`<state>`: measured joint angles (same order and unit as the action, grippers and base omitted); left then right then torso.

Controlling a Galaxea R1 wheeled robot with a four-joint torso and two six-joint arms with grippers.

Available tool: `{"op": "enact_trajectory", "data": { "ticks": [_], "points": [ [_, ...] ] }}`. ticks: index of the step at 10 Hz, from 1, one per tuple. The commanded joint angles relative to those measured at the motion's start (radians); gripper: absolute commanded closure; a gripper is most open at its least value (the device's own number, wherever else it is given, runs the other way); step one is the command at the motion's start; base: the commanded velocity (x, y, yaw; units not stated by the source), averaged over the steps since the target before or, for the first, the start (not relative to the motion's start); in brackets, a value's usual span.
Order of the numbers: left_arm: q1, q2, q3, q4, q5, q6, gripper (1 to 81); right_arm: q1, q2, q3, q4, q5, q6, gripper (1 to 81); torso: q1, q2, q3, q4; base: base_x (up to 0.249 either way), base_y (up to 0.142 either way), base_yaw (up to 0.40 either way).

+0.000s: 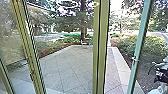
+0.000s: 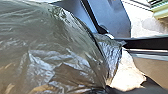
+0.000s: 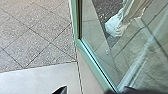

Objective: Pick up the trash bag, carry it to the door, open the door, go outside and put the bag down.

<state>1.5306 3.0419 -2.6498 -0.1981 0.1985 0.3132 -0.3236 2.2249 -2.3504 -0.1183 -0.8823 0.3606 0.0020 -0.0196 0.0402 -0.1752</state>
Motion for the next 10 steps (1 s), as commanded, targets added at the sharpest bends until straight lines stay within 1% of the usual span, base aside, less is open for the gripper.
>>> {"op": "enact_trajectory", "data": {
  "ticks": [1, 2, 3, 4, 5, 6, 7, 8, 9, 10],
  "points": [
    [-0.054, 0.008, 0.007, -0.004, 0.073, 0.007, 81.1, -0.013, -0.113, 0.190, 0.187, -0.028, -0.074, 1.0, 0.000, 0.000, 0.000, 0.000, 0.000, 0.000, 0.000],
    [-0.063, 0.005, 0.007, -0.006, 0.073, 0.009, 81.1, -0.091, -0.143, 0.263, 0.184, -0.015, -0.074, 1.0, 0.000, 0.000, 0.000, 0.000, 0.000, 0.000, 0.000],
    [-0.069, 0.002, 0.008, -0.007, 0.073, 0.010, 81.1, -0.177, -0.169, 0.332, 0.187, 0.025, -0.078, 1.0, 0.000, 0.000, 0.000, 0.000, 0.000, 0.000, 0.000],
    [-0.076, 0.000, 0.007, -0.006, 0.071, 0.010, 81.1, -0.284, -0.195, 0.411, 0.187, 0.112, -0.078, 1.0, 0.000, 0.000, 0.000, 0.000, 0.000, 0.000, 0.000],
    [-0.077, -0.001, 0.007, 0.000, 0.071, 0.012, 81.1, -0.390, -0.218, 0.486, 0.192, 0.214, -0.077, 1.0, 0.000, 0.000, 0.000, 0.000, 0.000, 0.000, 0.000],
    [-0.077, -0.009, 0.007, 0.002, 0.064, 0.012, 81.1, -0.467, -0.232, 0.552, 0.195, 0.299, -0.077, 1.0, 0.000, 0.000, 0.000, 0.000, 0.000, 0.000, 0.000],
    [-0.077, -0.021, 0.007, 0.002, 0.062, 0.012, 81.1, -0.542, -0.229, 0.586, 0.195, 0.342, -0.074, 1.0, 0.000, 0.000, 0.000, 0.000, 0.000, 0.000, 0.000],
    [-0.080, -0.027, 0.007, 0.002, 0.061, 0.012, 81.1, -0.610, -0.204, 0.597, 0.195, 0.368, -0.074, 1.0, 0.000, 0.000, 0.000, 0.000, 0.000, 0.000, 0.000],
    [-0.082, -0.030, 0.007, -0.003, 0.055, 0.012, 81.1, -0.686, -0.162, 0.608, 0.194, 0.417, -0.077, 1.0, 0.000, 0.000, 0.000, 0.000, 0.000, 0.000, 0.000],
    [-0.082, -0.027, 0.007, -0.004, 0.029, 0.012, 81.1, -0.783, -0.118, 0.619, 0.180, 0.490, -0.078, 1.0, 0.000, 0.000, 0.000, 0.000, 0.000, 0.000, 0.000]
  ]
}}
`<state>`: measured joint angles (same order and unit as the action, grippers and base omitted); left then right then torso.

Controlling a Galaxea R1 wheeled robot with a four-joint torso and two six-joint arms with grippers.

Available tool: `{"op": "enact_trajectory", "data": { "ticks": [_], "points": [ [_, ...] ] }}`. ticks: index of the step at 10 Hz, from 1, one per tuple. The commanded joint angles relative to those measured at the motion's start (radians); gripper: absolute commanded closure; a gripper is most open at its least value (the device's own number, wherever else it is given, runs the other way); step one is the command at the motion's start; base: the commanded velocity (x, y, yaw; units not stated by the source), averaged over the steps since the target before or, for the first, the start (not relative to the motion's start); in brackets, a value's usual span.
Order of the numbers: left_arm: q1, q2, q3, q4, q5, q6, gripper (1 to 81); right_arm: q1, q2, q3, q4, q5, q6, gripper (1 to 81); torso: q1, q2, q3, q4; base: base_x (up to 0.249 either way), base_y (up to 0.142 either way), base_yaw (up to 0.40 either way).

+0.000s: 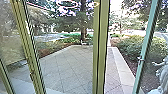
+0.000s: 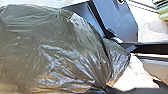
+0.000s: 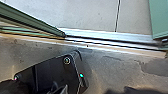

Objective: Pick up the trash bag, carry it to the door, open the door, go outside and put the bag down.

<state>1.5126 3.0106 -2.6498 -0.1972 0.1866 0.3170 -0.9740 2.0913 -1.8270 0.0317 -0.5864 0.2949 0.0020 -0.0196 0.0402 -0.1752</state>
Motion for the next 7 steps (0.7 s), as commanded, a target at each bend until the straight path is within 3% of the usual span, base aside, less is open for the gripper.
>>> {"op": "enact_trajectory", "data": {
  "ticks": [1, 2, 3, 5, 7],
  "points": [
    [-0.062, 0.007, 0.007, -0.004, 0.014, 0.007, 81.1, -0.228, 0.068, 0.094, 0.002, 0.330, -0.014, 1.0, 0.000, 0.000, 0.000, 0.000, 0.000, 0.000, 0.000],
    [-0.068, 0.007, 0.007, -0.004, 0.014, 0.007, 81.1, -0.292, 0.107, 0.091, -0.041, 0.417, -0.020, 1.0, 0.000, 0.000, 0.000, 0.000, 0.000, 0.000, 0.000],
    [-0.071, 0.005, 0.007, -0.002, 0.014, 0.005, 81.1, -0.346, 0.146, 0.069, -0.067, 0.453, -0.022, 1.0, 0.000, 0.000, 0.000, 0.000, 0.000, 0.000, 0.000],
    [-0.079, -0.001, 0.007, -0.002, 0.014, 0.004, 81.1, -0.426, 0.246, 0.014, -0.076, 0.468, -0.022, 1.0, 0.000, 0.000, 0.000, 0.000, 0.000, 0.000, 0.000],
    [-0.087, -0.004, -0.016, -0.004, 0.014, 0.005, 81.1, -0.499, 0.383, -0.101, -0.137, 0.537, -0.023, 1.0, 0.000, 0.000, 0.000, 0.000, 0.000, 0.000, 0.000]
  ]
}}
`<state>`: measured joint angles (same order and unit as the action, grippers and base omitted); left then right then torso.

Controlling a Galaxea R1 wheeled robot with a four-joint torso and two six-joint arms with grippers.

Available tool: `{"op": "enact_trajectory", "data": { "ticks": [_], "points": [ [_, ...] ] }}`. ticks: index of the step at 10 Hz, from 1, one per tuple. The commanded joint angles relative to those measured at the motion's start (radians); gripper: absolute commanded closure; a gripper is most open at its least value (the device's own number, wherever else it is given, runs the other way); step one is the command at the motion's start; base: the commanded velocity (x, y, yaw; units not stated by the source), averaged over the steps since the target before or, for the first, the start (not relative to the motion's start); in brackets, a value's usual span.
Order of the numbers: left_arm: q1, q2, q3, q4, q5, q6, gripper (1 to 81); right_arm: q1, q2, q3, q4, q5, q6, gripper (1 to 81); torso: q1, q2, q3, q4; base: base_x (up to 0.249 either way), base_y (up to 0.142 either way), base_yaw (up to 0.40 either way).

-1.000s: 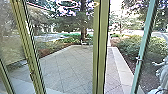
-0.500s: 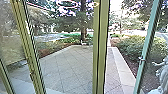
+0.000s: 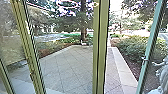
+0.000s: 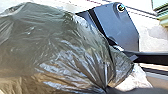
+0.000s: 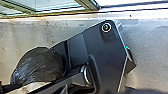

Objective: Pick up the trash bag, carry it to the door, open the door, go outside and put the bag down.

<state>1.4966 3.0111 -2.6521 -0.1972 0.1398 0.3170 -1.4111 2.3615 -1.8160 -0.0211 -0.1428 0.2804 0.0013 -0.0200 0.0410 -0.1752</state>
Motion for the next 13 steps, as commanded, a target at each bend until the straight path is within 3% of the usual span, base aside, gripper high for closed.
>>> {"op": "enact_trajectory", "data": {
  "ticks": [1, 4, 6, 13],
  "points": [
    [-0.072, -0.003, -0.032, -0.004, 0.060, 0.005, 81.1, -0.088, 0.179, -0.206, -0.094, 0.124, -0.010, 1.0, 0.000, 0.000, 0.000, 0.000, 0.000, 0.000, 0.000],
    [-0.074, 0.003, -0.052, -0.007, 0.052, -0.001, 81.1, -0.133, 0.362, -0.446, -0.171, 0.144, -0.012, 1.0, 0.000, 0.000, 0.000, 0.000, 0.000, 0.000, 0.000],
    [-0.074, 0.011, -0.052, -0.008, 0.017, -0.003, 81.1, -0.139, 0.455, -0.568, -0.175, 0.144, -0.014, 1.0, 0.000, 0.000, 0.000, 0.000, 0.000, 0.000, 0.000],
    [-0.074, 0.006, -0.052, -0.005, -0.002, -0.001, 81.1, -0.179, 0.661, -0.814, -0.209, 0.144, -0.012, 1.0, 0.000, 0.000, 0.000, 0.000, 0.000, 0.000, 0.000]
  ]
}}
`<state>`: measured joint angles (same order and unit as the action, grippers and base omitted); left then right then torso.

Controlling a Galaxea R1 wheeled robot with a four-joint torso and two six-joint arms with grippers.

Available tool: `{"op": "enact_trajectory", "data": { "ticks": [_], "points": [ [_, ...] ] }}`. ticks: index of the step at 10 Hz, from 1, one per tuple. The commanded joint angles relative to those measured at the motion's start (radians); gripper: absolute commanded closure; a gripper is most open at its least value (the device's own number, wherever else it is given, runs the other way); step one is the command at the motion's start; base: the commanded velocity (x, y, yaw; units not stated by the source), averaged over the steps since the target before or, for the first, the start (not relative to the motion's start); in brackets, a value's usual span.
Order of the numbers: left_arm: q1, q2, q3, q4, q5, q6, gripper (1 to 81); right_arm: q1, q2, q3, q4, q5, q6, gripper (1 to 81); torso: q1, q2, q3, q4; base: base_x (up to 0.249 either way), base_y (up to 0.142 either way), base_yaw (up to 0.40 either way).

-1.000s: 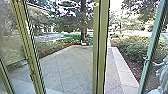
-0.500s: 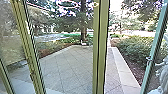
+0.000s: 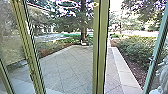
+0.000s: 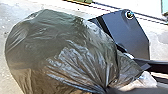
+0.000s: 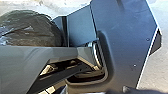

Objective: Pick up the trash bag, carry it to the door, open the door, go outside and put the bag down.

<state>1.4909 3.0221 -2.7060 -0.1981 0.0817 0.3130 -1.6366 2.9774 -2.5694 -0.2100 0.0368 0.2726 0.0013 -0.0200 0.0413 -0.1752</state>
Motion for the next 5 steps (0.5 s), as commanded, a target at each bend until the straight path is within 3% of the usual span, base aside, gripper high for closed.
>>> {"op": "enact_trajectory", "data": {
  "ticks": [1, 5],
  "points": [
    [-0.068, -0.006, 0.000, -0.003, 0.056, 0.005, 81.1, 0.046, 0.063, -0.092, -0.019, -0.035, -0.004, 1.0, 0.000, 0.000, 0.000, 0.000, 0.000, 0.000, 0.000],
    [-0.068, -0.002, 0.002, -0.001, 0.056, 0.009, 81.1, 0.054, 0.076, -0.110, -0.014, -0.035, -0.003, 1.0, 0.000, 0.000, 0.000, 0.000, 0.000, 0.000, 0.000]
  ]
}}
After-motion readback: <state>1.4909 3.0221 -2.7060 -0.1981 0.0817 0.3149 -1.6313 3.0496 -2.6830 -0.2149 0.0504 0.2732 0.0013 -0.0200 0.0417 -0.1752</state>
